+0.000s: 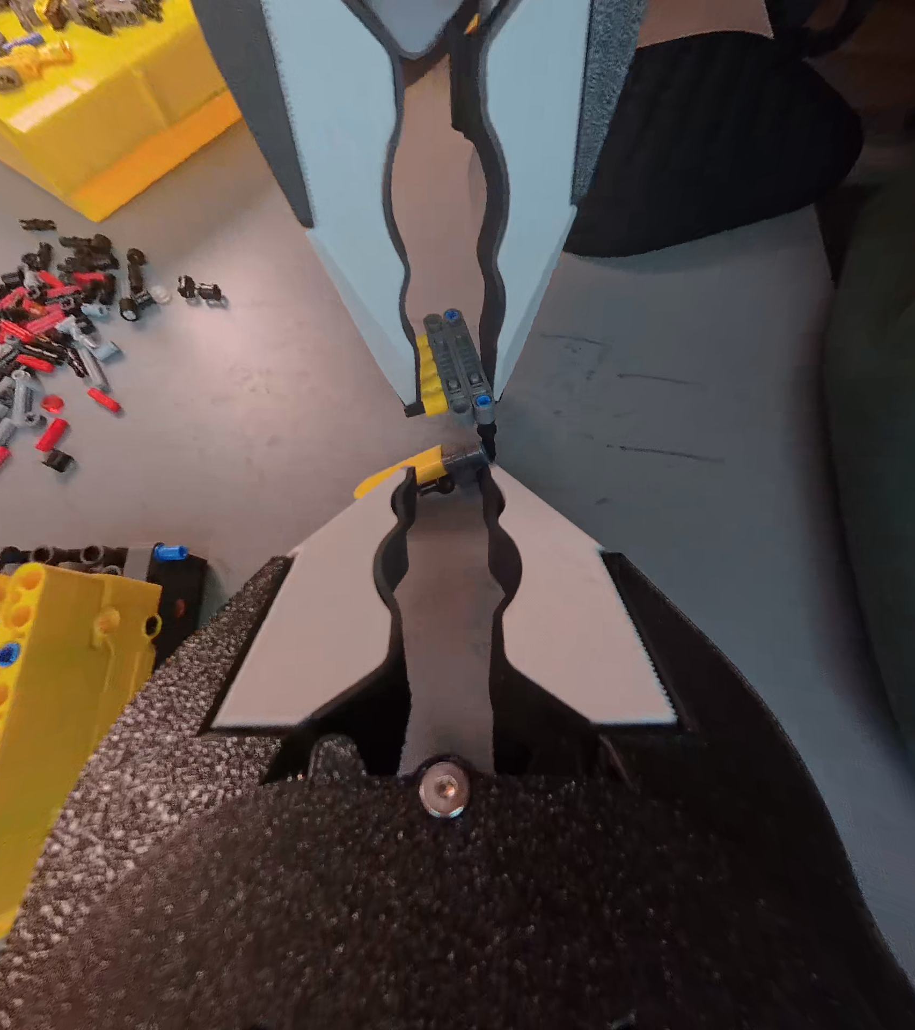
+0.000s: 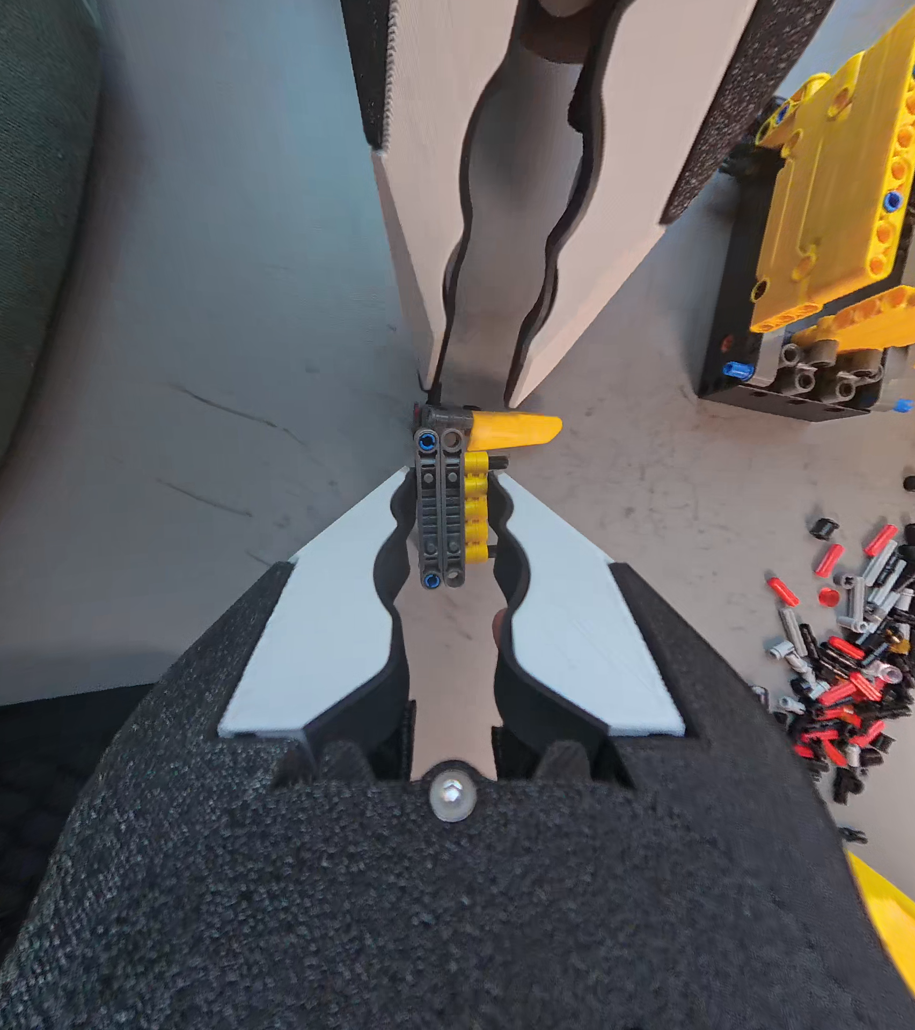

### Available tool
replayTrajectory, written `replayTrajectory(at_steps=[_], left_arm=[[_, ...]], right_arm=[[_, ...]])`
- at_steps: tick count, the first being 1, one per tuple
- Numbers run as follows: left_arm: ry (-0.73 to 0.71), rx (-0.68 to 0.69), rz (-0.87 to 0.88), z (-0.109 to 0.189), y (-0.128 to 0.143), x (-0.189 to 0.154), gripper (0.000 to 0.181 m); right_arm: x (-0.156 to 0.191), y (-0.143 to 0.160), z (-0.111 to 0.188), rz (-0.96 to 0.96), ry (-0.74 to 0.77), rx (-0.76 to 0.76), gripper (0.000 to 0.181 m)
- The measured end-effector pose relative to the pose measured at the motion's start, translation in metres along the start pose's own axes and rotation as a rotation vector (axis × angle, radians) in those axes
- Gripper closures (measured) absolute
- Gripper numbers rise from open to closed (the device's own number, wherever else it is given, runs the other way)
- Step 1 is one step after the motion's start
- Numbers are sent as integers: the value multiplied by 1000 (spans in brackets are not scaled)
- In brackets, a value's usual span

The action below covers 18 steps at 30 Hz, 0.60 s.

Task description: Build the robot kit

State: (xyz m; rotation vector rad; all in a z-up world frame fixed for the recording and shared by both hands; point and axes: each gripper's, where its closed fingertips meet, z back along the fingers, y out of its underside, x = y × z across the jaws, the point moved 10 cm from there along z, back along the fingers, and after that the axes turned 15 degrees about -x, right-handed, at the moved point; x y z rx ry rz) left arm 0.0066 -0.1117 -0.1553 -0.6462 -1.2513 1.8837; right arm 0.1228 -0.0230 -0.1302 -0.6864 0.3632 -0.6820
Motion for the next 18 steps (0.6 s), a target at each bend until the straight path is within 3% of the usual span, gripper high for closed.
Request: replayTrajectory(at_steps=[5, 9, 18], left_arm=[[-20, 70, 17, -6, 5, -8, 159], [-58, 113, -62, -11, 9, -15, 173], [-61, 123, -71, -16, 8, -19, 177]], right_arm=[[6, -2, -2, -23, 50, 13, 157], [8, -1, -1, -44, 95, 12, 157], [15, -4, -2, -78, 177, 63, 157]])
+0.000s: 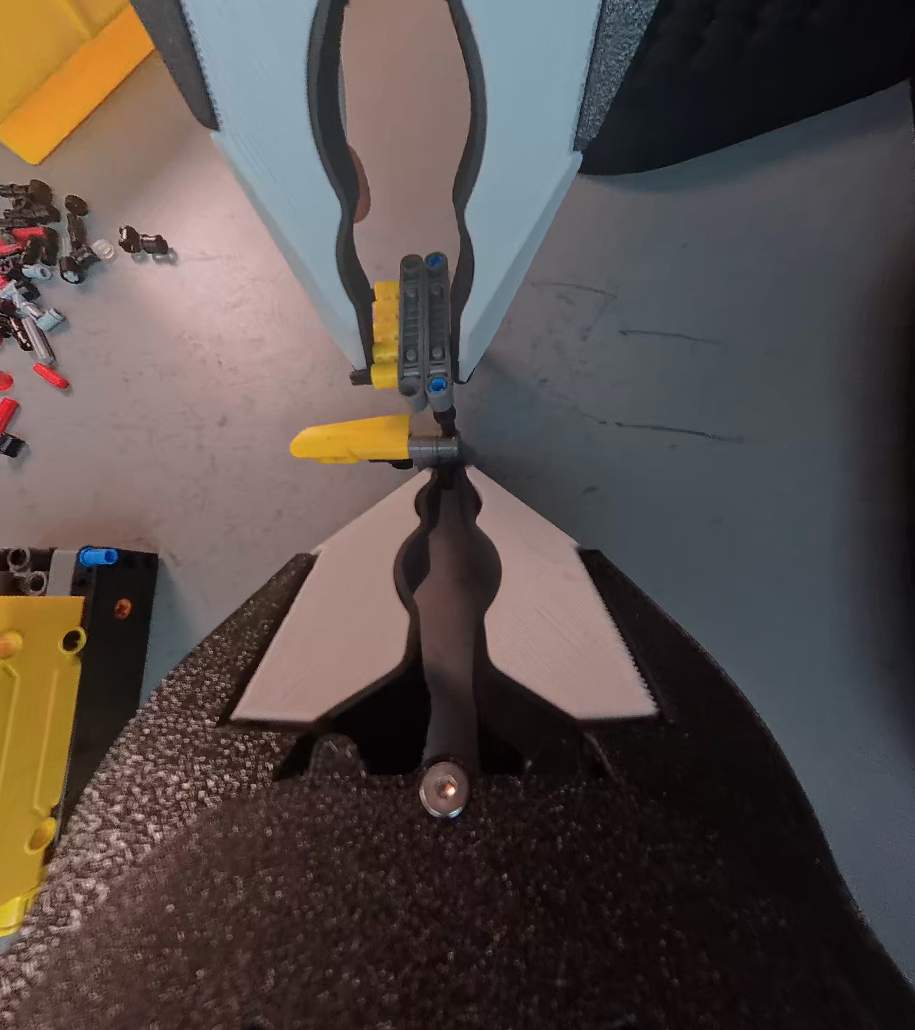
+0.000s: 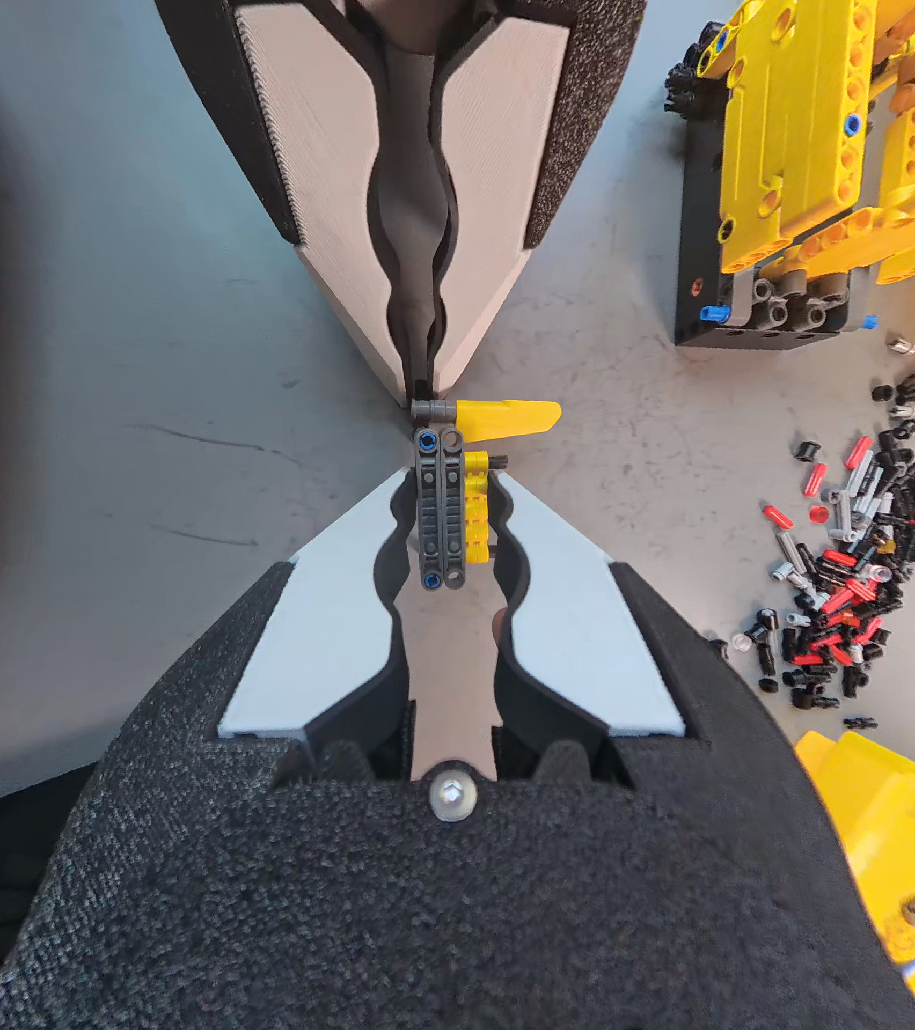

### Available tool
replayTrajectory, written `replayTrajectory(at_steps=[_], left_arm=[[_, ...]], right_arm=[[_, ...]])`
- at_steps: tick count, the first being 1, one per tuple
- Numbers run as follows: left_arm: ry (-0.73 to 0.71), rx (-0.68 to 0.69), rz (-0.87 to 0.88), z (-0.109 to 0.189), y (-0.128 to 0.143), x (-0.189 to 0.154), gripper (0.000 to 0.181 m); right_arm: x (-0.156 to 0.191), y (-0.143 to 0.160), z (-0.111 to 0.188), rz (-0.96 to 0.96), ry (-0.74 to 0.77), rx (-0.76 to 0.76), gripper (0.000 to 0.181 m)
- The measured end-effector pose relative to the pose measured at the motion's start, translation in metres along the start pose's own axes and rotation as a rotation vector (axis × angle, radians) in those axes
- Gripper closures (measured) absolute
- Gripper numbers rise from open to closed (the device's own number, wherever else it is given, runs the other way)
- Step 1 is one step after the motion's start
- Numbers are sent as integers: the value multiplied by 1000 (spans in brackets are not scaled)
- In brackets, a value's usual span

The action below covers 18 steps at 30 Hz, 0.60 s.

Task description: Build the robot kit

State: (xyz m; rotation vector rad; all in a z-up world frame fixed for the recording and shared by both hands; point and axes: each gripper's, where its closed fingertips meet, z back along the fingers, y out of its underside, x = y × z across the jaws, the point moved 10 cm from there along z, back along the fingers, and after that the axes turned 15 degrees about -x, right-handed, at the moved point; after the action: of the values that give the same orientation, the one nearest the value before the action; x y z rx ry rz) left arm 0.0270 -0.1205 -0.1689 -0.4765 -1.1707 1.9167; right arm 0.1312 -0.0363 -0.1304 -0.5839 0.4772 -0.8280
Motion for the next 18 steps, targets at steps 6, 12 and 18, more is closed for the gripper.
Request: replayTrajectory(at_steps=[6, 12, 18], left_arm=[[3, -10, 37, 0, 1, 1, 178], [1, -12, 33, 0, 1, 1, 178], [18, -38, 96, 3, 4, 5, 178]], right_arm=[[4, -11, -4, 61, 20, 120, 158], [4, -18, -9, 43, 33, 214, 158], [2, -22, -12, -48, 25, 251, 160]])
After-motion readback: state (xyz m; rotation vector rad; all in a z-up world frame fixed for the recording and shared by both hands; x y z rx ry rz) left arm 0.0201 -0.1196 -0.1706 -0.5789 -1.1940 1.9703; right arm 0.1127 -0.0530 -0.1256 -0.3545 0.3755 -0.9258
